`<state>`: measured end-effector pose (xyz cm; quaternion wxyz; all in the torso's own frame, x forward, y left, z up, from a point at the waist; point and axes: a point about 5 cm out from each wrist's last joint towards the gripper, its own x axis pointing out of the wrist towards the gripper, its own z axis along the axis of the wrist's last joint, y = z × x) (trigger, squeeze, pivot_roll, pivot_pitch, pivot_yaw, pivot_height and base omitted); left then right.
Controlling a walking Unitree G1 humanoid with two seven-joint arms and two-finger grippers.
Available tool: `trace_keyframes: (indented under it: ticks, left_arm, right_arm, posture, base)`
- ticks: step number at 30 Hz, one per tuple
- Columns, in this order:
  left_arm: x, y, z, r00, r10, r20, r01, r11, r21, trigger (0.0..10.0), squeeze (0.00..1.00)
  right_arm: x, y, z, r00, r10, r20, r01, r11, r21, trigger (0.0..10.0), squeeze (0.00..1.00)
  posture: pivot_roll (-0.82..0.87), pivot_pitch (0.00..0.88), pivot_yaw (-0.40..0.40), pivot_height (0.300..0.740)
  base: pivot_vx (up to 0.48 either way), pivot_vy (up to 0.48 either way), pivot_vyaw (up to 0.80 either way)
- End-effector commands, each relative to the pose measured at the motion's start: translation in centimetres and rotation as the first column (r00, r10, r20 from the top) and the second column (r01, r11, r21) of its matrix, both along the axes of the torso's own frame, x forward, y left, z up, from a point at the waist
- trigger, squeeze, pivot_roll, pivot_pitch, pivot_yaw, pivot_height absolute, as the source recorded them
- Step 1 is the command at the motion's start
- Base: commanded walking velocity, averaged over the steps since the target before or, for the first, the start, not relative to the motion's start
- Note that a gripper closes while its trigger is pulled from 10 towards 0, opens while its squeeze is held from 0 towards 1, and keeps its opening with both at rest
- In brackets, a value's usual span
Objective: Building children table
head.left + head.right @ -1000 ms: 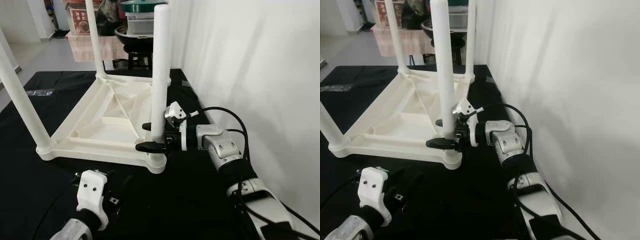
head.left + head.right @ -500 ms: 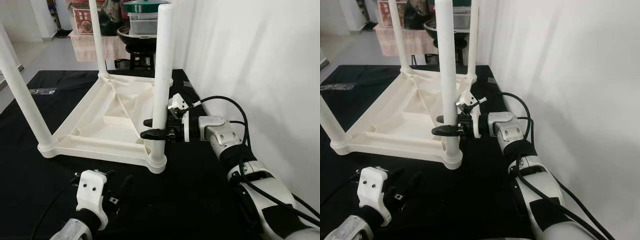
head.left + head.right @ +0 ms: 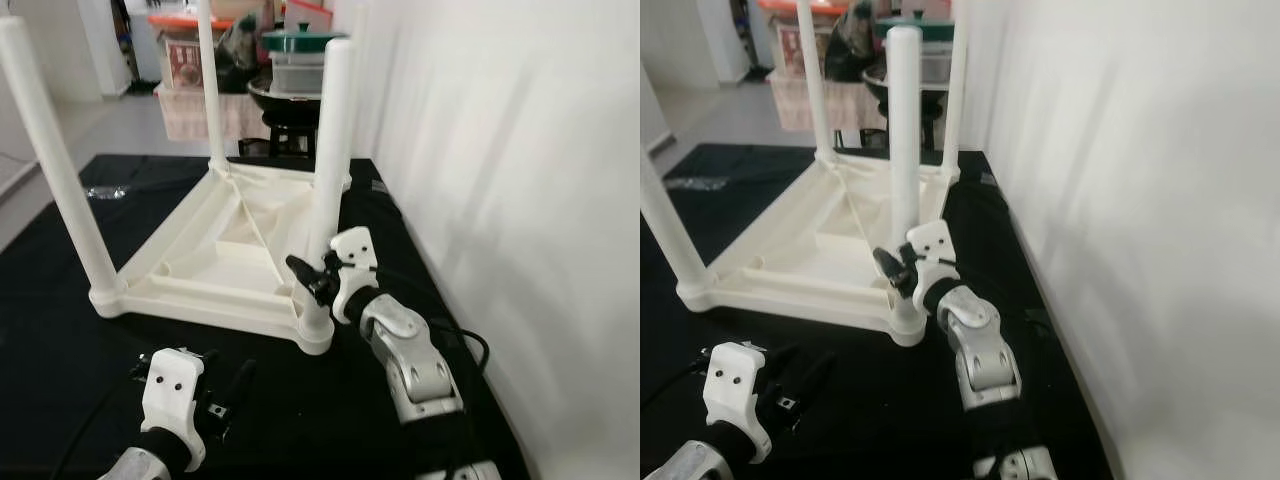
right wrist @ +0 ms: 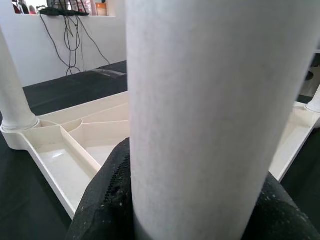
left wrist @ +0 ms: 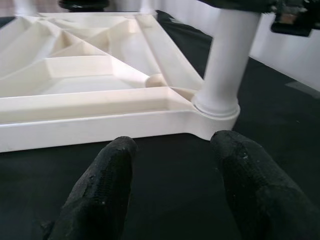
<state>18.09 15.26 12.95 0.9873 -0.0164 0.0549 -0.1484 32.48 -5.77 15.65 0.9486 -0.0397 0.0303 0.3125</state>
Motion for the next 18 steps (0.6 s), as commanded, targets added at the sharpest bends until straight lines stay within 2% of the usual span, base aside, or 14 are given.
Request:
trace_keyframes:
  ticks: [1,4,5,6,8,9,10,12,13,14,15,17,18]
  left_arm:
    - [0.0,-0.3,0.0,1.000,-0.021,-0.005,0.021,1.000,0.002,10.0,0.00]
    - [0.0,-0.2,0.1,1.000,-0.016,-0.005,0.016,1.000,0.003,10.0,0.00]
    - [0.0,-0.1,0.1,1.000,-0.013,-0.003,0.013,1.000,0.003,10.0,0.00]
    - [0.1,-0.2,0.1,1.000,-0.015,-0.002,0.015,1.000,0.002,10.0,0.00]
    - [0.1,-0.2,0.1,1.000,-0.015,-0.002,0.015,1.000,0.002,10.0,0.00]
    - [0.1,-0.3,0.1,1.000,-0.018,-0.003,0.018,1.000,0.002,10.0,0.00]
    - [0.2,-0.4,0.1,1.000,-0.021,-0.003,0.021,1.000,0.000,10.0,0.00]
    - [0.2,-0.4,0.1,1.000,-0.021,-0.003,0.021,1.000,0.000,10.0,0.00]
    - [0.2,-0.4,0.1,1.000,-0.019,-0.001,0.019,1.000,0.000,10.0,0.00]
    - [0.2,-0.4,0.1,1.000,-0.019,-0.001,0.019,1.000,0.000,10.0,0.00]
    - [0.3,-0.3,0.2,1.000,-0.014,0.004,0.014,1.000,0.000,10.0,0.00]
    - [0.3,-0.3,0.2,1.000,-0.014,0.004,0.014,1.000,0.000,10.0,0.00]
    - [0.3,-0.3,0.2,1.000,-0.012,0.005,0.012,1.000,0.000,10.0,0.00]
  right_arm:
    - [-0.4,0.4,-3.1,0.990,0.036,-0.134,-0.051,0.993,-0.108,0.0,0.00]
    - [-0.2,0.4,-3.1,0.987,0.047,-0.153,-0.062,0.994,-0.091,0.0,0.00]
    - [-0.2,0.5,-3.0,0.981,0.075,-0.181,-0.087,0.994,-0.062,10.0,0.00]
    - [-0.1,0.6,-2.8,0.976,0.117,-0.186,-0.126,0.991,-0.036,10.0,0.00]
    - [-0.1,0.6,-2.8,0.976,0.117,-0.186,-0.126,0.991,-0.036,10.0,0.00]
    - [0.0,0.8,-2.1,0.965,0.196,-0.174,-0.198,0.980,0.003,10.0,1.00]
    - [0.0,0.7,-1.1,0.956,0.250,-0.152,-0.248,0.968,0.031,10.0,1.00]
    - [0.0,0.7,-1.1,0.956,0.250,-0.152,-0.248,0.968,0.031,10.0,1.00]
    - [0.3,0.4,0.1,0.936,0.331,-0.118,-0.328,0.943,0.050,10.0,1.00]
    - [0.3,0.4,0.1,0.936,0.331,-0.118,-0.328,0.943,0.050,10.0,1.00]
    - [1.5,-0.6,2.2,0.891,0.450,-0.061,-0.448,0.893,0.038,10.0,0.34]
    - [1.5,-0.6,2.2,0.891,0.450,-0.061,-0.448,0.893,0.038,10.0,0.34]
    - [2.0,-1.0,2.8,0.873,0.487,-0.038,-0.487,0.873,0.016,10.0,0.34]
  posture:
    - [0.05,0.000,-0.059,0.740]
    - [0.05,0.000,-0.055,0.740]
    - [0.04,0.000,-0.051,0.740]
    - [0.04,0.000,-0.052,0.740]
    - [0.04,0.000,-0.052,0.740]
    - [0.04,0.000,-0.055,0.740]
    - [0.04,0.000,-0.056,0.740]
    - [0.04,0.000,-0.056,0.740]
    - [0.05,0.000,-0.056,0.740]
    - [0.05,0.000,-0.056,0.740]
    - [0.06,0.000,-0.065,0.740]
    - [0.06,0.000,-0.065,0.740]
    - [0.06,0.000,-0.065,0.740]
  base:
    - [0.000,0.000,0.00]
    - [0.000,0.000,0.00]
    - [0.000,0.000,0.00]
    - [0.000,0.000,0.00]
    - [0.000,0.000,0.00]
    - [0.000,0.000,0.00]
    - [0.000,0.000,0.00]
    - [0.000,0.000,0.00]
    - [0.000,0.000,0.00]
    - [0.000,0.000,0.00]
    - [0.000,0.000,0.00]
    - [0.000,0.000,0.00]
    - [0.000,0.000,0.00]
